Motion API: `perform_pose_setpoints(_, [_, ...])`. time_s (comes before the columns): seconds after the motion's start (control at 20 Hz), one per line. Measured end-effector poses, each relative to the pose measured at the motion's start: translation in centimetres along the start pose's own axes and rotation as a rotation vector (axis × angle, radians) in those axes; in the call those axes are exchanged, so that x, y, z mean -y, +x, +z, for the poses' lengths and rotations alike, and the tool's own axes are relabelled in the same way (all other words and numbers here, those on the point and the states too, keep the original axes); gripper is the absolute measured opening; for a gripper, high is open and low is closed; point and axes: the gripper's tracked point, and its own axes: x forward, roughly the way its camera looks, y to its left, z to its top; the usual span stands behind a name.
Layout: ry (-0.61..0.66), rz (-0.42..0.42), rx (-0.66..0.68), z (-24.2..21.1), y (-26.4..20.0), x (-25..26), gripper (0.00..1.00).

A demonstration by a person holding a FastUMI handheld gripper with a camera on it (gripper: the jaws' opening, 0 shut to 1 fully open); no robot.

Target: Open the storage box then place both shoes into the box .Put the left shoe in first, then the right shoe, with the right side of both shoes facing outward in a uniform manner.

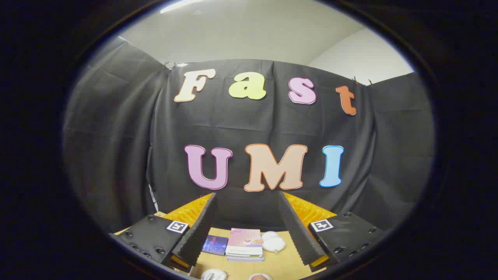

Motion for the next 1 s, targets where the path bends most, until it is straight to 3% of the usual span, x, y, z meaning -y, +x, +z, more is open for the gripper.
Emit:
perform_pose_setpoints(0.8, [-0.003,0.031,-0.011,-0.4,0.3,-1.2,0.98])
perform_pose_setpoints(1.0, [0.0,0.074,-0.06,-2.5,0.3,-2.4,0.98])
